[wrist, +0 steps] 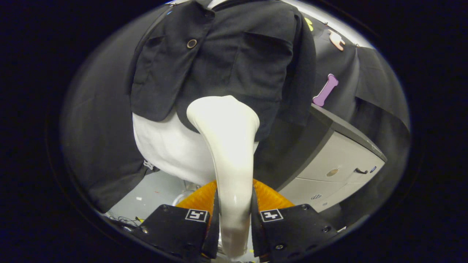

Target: Iron the clothes twice with a garment steamer, once on the left side and once on the right side.

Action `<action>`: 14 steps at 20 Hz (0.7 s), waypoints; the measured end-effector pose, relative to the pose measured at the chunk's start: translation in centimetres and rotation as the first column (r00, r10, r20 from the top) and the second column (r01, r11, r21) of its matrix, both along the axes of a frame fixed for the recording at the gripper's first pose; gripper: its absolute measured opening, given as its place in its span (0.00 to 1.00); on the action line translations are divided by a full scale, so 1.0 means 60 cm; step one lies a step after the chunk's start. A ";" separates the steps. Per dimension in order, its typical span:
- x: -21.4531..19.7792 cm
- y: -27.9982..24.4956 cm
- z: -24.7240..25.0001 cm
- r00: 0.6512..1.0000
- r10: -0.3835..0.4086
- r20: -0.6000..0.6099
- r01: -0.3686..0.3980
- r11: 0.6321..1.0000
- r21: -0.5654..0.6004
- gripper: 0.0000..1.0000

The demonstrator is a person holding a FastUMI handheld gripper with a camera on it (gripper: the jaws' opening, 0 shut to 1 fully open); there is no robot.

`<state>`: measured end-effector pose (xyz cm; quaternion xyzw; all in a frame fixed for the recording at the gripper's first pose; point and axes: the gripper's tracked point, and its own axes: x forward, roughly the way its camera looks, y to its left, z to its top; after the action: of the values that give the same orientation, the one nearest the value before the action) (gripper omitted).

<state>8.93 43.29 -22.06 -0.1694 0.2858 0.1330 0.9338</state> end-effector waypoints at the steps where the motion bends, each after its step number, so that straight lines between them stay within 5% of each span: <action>1: -0.002 -0.002 -0.006 1.000 0.004 -0.009 -0.004 1.000 -0.010 0.39; 8: -0.016 0.004 0.059 0.999 0.021 0.043 -0.022 0.999 0.023 0.39; 14: -0.006 0.067 0.301 0.952 0.031 0.305 -0.108 0.965 0.238 0.39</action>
<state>8.56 47.32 -3.98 -0.0777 0.1159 0.1743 0.9748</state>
